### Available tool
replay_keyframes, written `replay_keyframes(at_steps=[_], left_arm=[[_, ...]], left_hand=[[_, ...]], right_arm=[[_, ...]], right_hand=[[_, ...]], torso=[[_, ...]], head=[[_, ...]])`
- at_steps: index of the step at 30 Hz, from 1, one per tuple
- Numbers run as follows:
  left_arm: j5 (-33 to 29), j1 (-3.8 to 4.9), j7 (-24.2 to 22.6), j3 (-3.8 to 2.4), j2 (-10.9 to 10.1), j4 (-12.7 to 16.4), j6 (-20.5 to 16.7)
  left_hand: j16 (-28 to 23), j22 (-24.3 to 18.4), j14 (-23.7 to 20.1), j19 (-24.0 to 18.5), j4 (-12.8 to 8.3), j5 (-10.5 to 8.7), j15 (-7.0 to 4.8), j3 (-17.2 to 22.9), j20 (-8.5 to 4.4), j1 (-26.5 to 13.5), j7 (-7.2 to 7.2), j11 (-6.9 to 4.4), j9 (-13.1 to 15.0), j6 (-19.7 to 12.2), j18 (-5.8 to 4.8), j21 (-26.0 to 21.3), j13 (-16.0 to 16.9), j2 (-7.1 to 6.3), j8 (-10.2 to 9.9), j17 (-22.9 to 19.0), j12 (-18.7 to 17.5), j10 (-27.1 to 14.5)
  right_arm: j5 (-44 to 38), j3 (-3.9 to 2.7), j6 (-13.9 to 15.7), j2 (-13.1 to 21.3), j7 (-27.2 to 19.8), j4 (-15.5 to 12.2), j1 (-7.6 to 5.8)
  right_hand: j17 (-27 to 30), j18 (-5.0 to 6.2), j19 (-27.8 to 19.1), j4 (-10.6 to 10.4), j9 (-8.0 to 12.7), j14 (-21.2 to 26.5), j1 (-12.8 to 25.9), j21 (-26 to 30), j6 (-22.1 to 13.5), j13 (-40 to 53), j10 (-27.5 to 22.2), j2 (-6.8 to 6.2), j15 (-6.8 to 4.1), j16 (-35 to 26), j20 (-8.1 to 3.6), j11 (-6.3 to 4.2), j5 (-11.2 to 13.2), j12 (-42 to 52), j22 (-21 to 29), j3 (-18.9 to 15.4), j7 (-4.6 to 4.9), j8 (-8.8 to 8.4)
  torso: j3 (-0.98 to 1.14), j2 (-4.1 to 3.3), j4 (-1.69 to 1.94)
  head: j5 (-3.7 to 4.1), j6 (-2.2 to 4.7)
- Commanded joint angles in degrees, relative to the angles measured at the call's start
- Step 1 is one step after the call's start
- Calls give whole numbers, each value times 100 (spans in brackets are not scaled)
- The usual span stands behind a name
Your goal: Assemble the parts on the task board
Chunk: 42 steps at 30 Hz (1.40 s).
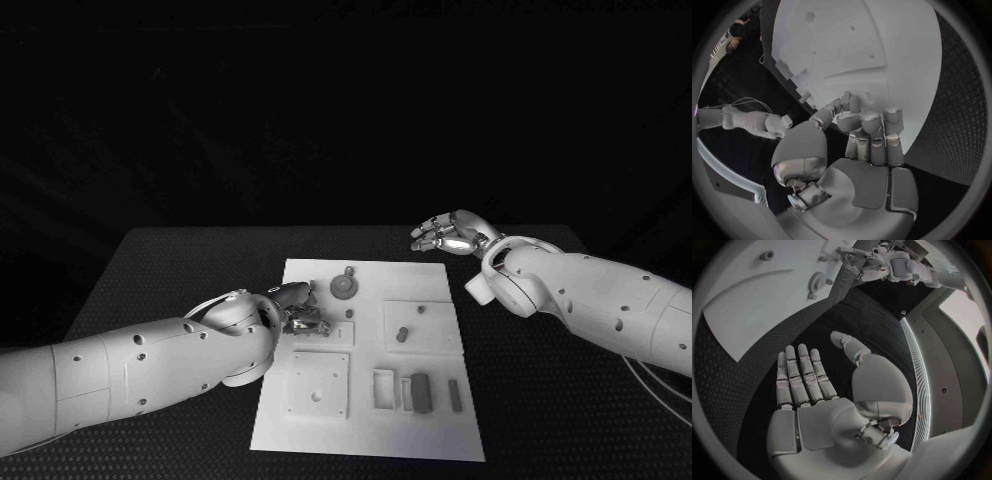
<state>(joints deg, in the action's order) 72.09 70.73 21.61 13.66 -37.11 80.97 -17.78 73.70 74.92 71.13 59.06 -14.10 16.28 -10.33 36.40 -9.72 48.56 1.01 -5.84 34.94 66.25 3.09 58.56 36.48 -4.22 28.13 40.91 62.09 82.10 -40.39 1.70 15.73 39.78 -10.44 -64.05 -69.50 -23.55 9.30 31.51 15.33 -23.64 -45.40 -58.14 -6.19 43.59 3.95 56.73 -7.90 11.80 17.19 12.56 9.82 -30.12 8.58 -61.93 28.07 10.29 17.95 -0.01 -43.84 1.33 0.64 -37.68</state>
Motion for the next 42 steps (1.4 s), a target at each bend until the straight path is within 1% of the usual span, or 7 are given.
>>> replay_keyframes(at_steps=[1,11,17,18,21,27,42], left_arm=[[17,-19,1,8,26,-2,100],[18,-22,-7,8,29,2,111],[17,-22,-22,8,26,9,115],[17,-22,-29,8,28,9,117],[17,-23,-33,7,29,12,108],[17,-24,-38,7,24,20,55],[-50,-29,-61,5,-15,60,-310]], left_hand=[[37,75,18,23,23,-74,-36,25,-567,118,-223,-168,-7,315,59,6,-11,21,26,-9,35,-181],[52,72,24,42,157,-283,-42,27,-572,155,-230,-175,-6,333,64,5,-28,-219,31,-16,56,-178],[54,71,23,44,186,-285,-45,41,-575,190,-231,-177,-6,333,68,3,-35,-275,31,-19,60,-179],[55,72,22,44,183,-219,-47,56,-576,234,-231,-176,-6,331,70,3,-39,-286,31,-21,63,-179],[63,77,21,43,112,-75,-49,95,-578,388,-231,-177,-1,336,74,8,-47,-213,39,-23,72,-178],[70,82,20,39,50,-45,-38,104,-569,506,-232,-177,4,335,65,14,-61,-59,45,-26,77,-185],[83,85,37,46,13,-82,-26,84,-566,518,-240,-189,1,325,61,25,-70,44,40,-29,79,-194]], right_arm=[[-17,-2,-10,4,-33,-11,1],[-12,-2,-11,5,-33,-9,1],[-12,-2,-8,5,-31,-9,1],[-11,-2,-8,5,-31,-8,1],[-11,-2,-8,3,-32,-7,1],[-8,-2,-7,1,-33,-4,1],[-4,-2,-5,8,-34,-1,2]], right_hand=[[7,-49,-39,-41,6,49,64,27,-31,-2,39,-17,-3,9,11,20,-28,-20,-8,-4,10,26],[11,-51,-41,-43,9,54,71,34,-33,-2,41,-23,0,9,10,22,-36,-23,-15,-9,14,27],[13,-52,-42,-45,11,57,75,39,-35,-2,42,-25,1,10,10,23,-42,-26,-20,-12,17,27],[13,-53,-42,-46,12,57,76,40,-36,-2,42,-27,1,11,10,24,-43,-27,-21,-13,18,27],[14,-53,-42,-47,13,59,79,42,-38,-2,43,-28,2,11,10,25,-46,-28,-23,-15,20,27],[16,-54,-43,-51,15,60,84,45,-39,-2,44,-29,2,12,10,25,-50,-29,-28,-18,23,28],[22,-57,-44,-65,19,66,102,57,-42,-2,48,-28,2,16,10,26,-75,-36,-42,-26,25,31]], torso=[[1,1,-1],[-1,-1,0],[-5,0,2],[-5,0,2],[-6,-2,2],[-5,0,3],[-5,0,3]], head=[[3,3],[6,2],[7,-2],[8,-3],[8,-3],[8,-11],[16,-20]])
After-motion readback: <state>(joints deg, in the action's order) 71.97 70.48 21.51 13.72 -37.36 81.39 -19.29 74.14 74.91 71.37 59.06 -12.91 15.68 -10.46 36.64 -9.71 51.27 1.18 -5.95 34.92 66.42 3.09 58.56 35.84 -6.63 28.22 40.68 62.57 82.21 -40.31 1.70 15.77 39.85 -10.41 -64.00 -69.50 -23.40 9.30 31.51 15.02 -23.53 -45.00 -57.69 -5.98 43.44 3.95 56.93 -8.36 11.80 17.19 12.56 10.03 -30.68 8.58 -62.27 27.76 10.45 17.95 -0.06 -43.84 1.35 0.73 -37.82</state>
